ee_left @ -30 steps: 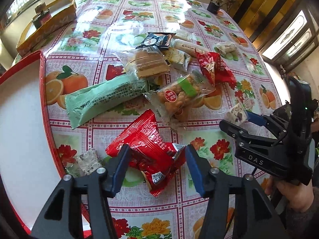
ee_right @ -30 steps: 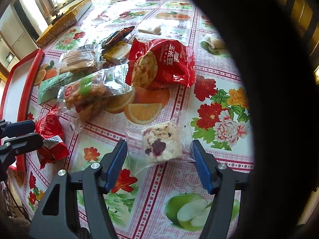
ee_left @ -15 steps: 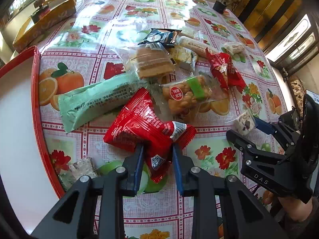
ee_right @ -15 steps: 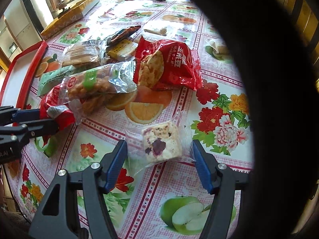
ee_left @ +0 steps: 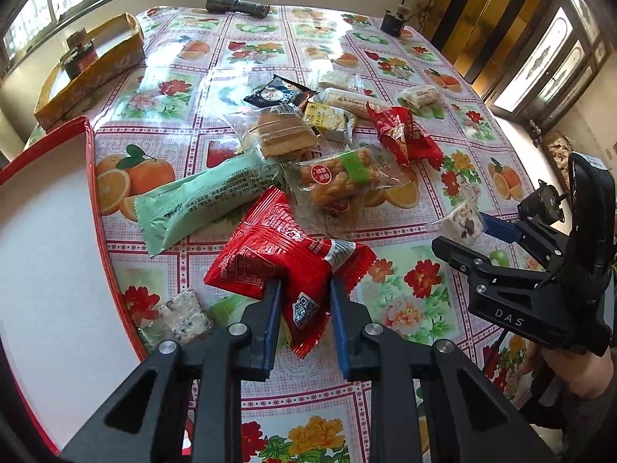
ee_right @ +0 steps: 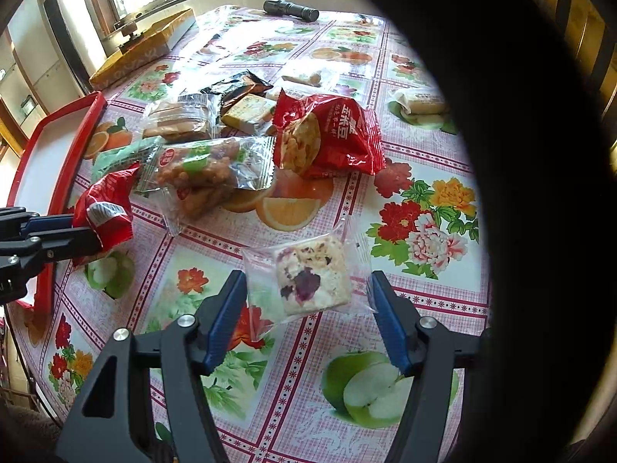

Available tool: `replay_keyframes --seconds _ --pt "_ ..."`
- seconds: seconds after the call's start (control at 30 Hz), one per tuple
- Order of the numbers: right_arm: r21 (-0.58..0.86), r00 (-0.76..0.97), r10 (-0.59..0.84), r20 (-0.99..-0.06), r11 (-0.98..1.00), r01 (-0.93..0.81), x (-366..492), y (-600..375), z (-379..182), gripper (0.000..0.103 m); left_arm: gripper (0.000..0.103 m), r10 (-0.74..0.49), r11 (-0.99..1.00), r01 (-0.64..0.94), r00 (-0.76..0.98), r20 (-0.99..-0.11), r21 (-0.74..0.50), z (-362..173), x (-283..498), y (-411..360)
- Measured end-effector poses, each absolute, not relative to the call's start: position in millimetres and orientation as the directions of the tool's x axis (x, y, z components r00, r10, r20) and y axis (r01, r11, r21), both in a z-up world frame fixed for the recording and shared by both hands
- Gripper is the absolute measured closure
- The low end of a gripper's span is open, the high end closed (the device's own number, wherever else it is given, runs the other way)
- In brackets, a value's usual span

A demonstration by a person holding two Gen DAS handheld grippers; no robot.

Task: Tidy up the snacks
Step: 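Carry red packet with left gripper while right gripper carries nougat packet to red tray, then open left gripper over red tray while right gripper releases nougat packet into it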

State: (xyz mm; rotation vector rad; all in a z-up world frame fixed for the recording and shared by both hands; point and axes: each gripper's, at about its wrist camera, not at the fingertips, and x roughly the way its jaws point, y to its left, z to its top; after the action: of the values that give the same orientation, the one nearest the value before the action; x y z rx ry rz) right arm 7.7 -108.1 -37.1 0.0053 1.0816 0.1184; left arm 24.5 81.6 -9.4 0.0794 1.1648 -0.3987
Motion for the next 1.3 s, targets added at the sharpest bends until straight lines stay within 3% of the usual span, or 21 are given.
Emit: replay_keyframes --seconds 0.6,1.03,1.3 --pt "0.078 0.483 0.247 -0.840 0.936 -0.343 41 36 4 0.037 0.079 -0.166 0.980 0.176 0.483 -0.860 -0.090 31 20 190" --pt "0.095 0.444 0.353 -0.823 0.857 -0.506 97 168 6 0.037 0.079 0.003 1.000 -0.009 0.471 -0.882 -0.002 13 73 285" --pt "0.156 0.429 0.415 -0.802 0.839 -0.521 129 195 -4 0.035 0.079 0.032 0.998 -0.062 0.460 -0.888 0.004 9 103 315"
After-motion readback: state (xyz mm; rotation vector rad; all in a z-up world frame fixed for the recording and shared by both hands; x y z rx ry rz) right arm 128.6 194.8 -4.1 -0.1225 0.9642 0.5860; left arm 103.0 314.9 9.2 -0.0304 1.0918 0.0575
